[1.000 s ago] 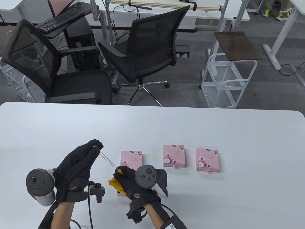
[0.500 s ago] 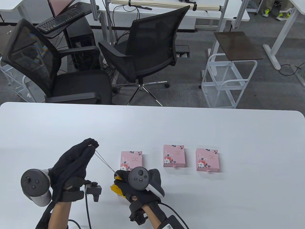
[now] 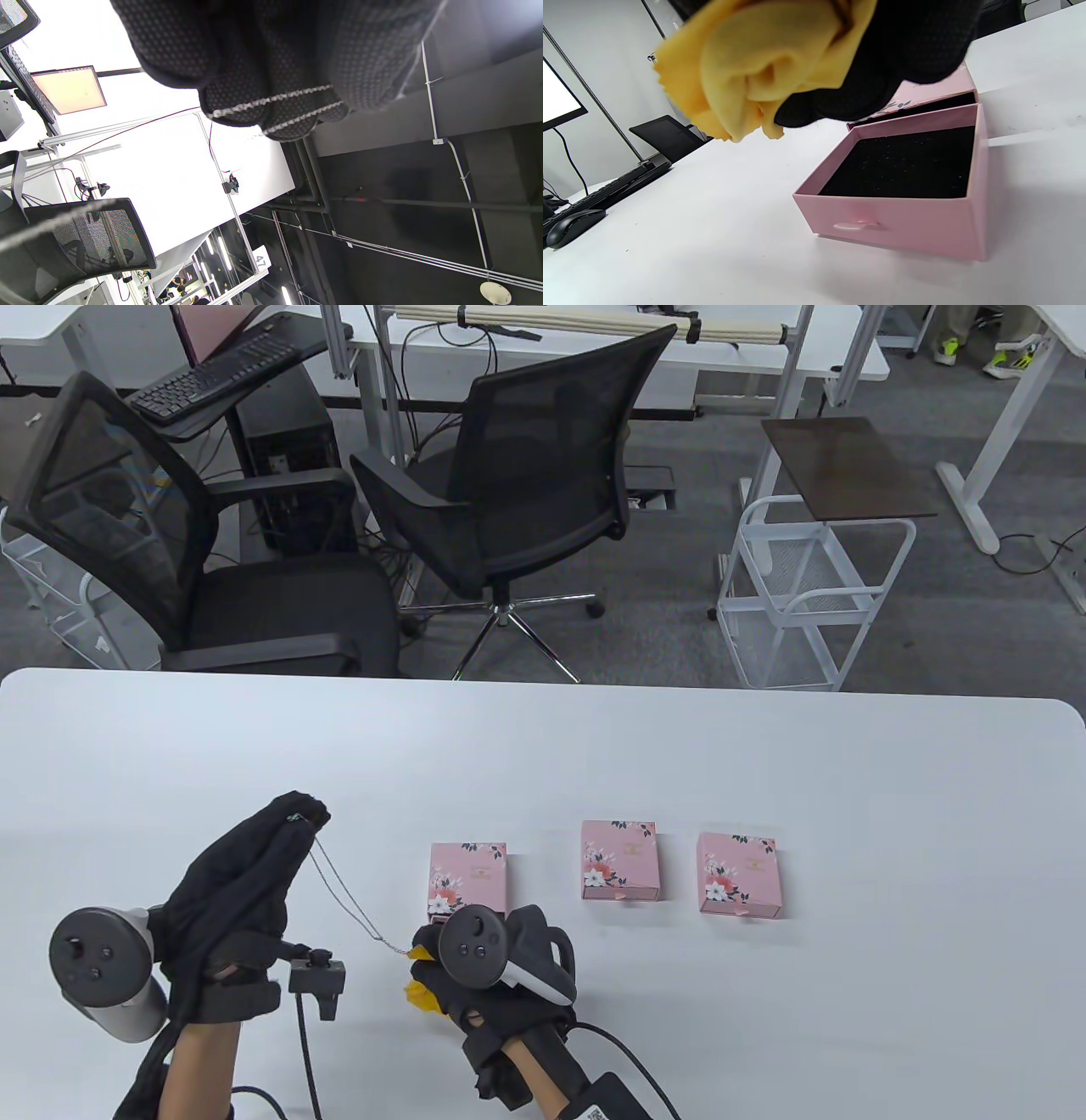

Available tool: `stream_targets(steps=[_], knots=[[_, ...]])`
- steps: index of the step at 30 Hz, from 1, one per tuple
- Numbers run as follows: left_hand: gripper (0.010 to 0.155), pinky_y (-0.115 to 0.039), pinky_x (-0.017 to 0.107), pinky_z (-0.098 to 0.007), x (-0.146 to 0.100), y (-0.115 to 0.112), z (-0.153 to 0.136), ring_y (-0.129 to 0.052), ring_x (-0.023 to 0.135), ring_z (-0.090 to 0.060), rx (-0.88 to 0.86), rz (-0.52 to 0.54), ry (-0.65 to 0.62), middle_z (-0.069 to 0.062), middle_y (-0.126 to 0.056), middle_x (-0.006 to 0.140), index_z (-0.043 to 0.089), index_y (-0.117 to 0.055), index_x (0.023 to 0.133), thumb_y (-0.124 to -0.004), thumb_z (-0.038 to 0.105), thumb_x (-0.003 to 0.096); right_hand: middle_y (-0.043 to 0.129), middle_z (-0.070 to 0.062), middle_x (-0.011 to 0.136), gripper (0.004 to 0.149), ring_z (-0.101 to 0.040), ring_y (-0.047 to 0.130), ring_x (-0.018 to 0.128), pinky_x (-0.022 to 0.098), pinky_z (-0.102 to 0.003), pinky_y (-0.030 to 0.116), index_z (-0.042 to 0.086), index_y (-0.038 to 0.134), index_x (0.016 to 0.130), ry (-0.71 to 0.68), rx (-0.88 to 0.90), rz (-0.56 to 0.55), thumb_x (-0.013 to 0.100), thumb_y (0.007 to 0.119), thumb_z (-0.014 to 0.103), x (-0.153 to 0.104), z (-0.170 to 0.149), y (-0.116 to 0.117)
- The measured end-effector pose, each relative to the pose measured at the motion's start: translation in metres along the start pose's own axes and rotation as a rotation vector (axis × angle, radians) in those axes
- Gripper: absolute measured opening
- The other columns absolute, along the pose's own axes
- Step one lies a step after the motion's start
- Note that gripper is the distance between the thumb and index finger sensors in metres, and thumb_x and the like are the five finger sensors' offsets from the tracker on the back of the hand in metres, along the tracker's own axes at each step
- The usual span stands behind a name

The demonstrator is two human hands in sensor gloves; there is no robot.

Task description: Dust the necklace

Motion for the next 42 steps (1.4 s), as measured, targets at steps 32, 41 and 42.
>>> stream_targets(steps=[32,41,42], knots=[[0.036,-0.084,0.054,-0.044,-0.004,-0.032,-0.003,-0.098,0.075,-0.023,0.066,-0.108,0.011,0.001,-0.104,0.082,0.03,-0.094,0.087,-0.09,0.045,0.0546,0.075,-0.024,0.101,0.057,-0.048,0.077,0.082,0.064,-0.059,0.066,0.01,0.063,0.11,0.448,-0.347,0.212,0.062,0.082,0.036,0.0,-0.113,0.001],[0.036,-0.084,0.054,-0.044,-0.004,-0.032,-0.003,-0.098,0.075,-0.023,0.067,-0.108,0.009,0.001,-0.104,0.082,0.03,-0.094,0.087,-0.09,0.045,0.0547,0.059,-0.03,0.111,0.074,-0.055,0.067,0.09,0.067,-0.061,0.061,0.005,0.049,0.116,0.416,-0.3,0.116,0.06,0.084,0.04,-0.008,-0.099,-0.033],[0.036,-0.084,0.054,-0.044,-0.004,-0.033,-0.003,-0.098,0.075,-0.023,0.069,-0.111,0.009,0.001,-0.104,0.082,0.03,-0.094,0.087,-0.09,0.045,0.0547,0.058,-0.03,0.111,0.075,-0.055,0.067,0.09,0.067,-0.062,0.061,0.005,0.048,0.116,0.403,-0.291,0.089,0.06,0.084,0.04,-0.01,-0.095,-0.04]])
Point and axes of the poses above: the tracker on the back of each hand, its own z axis roughly to the thumb side, its own x axis roughly from the wrist to the fingertips, y = z × x, the point moved 3 cm from there along x, roughly from the wrist to the fingertips
